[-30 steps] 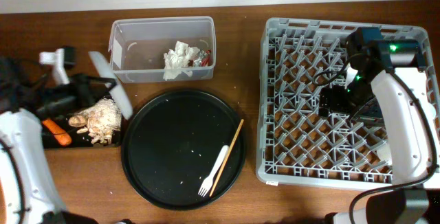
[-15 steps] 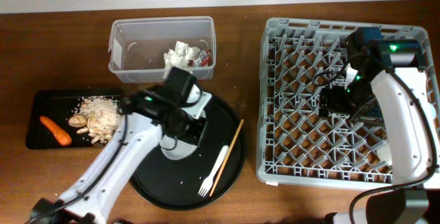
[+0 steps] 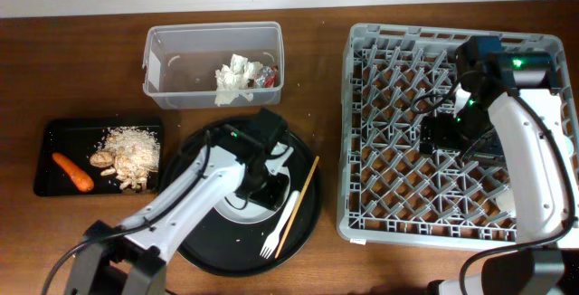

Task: Sort waste into correct bins and load items into the dishwasher rack
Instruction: 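Set the emptied plate back on the round black tray, then grasp the white plate rim with the right gripper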

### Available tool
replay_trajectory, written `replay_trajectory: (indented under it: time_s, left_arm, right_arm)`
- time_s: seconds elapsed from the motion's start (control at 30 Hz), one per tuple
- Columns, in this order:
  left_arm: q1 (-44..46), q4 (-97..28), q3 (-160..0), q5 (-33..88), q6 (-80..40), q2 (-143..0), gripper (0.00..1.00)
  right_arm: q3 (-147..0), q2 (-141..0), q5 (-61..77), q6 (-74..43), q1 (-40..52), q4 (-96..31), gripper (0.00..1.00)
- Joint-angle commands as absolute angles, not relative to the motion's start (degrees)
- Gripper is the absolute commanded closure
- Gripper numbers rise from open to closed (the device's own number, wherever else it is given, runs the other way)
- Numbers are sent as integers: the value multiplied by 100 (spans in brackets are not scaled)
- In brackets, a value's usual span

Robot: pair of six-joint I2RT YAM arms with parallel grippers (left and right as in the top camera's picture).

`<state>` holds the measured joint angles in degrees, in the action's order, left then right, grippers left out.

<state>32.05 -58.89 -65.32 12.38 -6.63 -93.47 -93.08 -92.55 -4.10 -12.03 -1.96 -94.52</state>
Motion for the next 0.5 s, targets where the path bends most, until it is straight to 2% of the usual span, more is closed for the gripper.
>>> replay_trajectory:
  time_s: [0.0,0.07,0.13,0.2,0.27,0.3,0.47]
  left_arm:
    - [2536,-6420,-6997,261,-814,-8626,47]
    - [1704,-6667,-6997,211,-834,-8202,41]
    - [985,-6805,-6997,211,-886,-8018,36]
    - [-43,-6952,-6995,215,-1151,-7968,24]
    - [-600,-7004,-6995,215,-1310,-7968,14]
    - [-884,-7037,-6995,213,-1376,-7968,6]
    - [-1448,-7102,-6995,215,-1459,-7968,1]
  right_arm:
    - [-9314,-9196,-475,-1223,-228,-9454,2]
    - [-9314,-9196,-373,-1221,-191,-9456,2]
    - [-9319,-9196,416,-733,71,-9336,2]
    - [-9319,-9196,891,-598,775,-8984,2]
    - [-9319,-9196,972,-611,1551,-8532,2]
    - [-9319,-9198,998,-668,1955,-8246,2]
    - [-9317,-9467,1035,-799,3463,-7072,1]
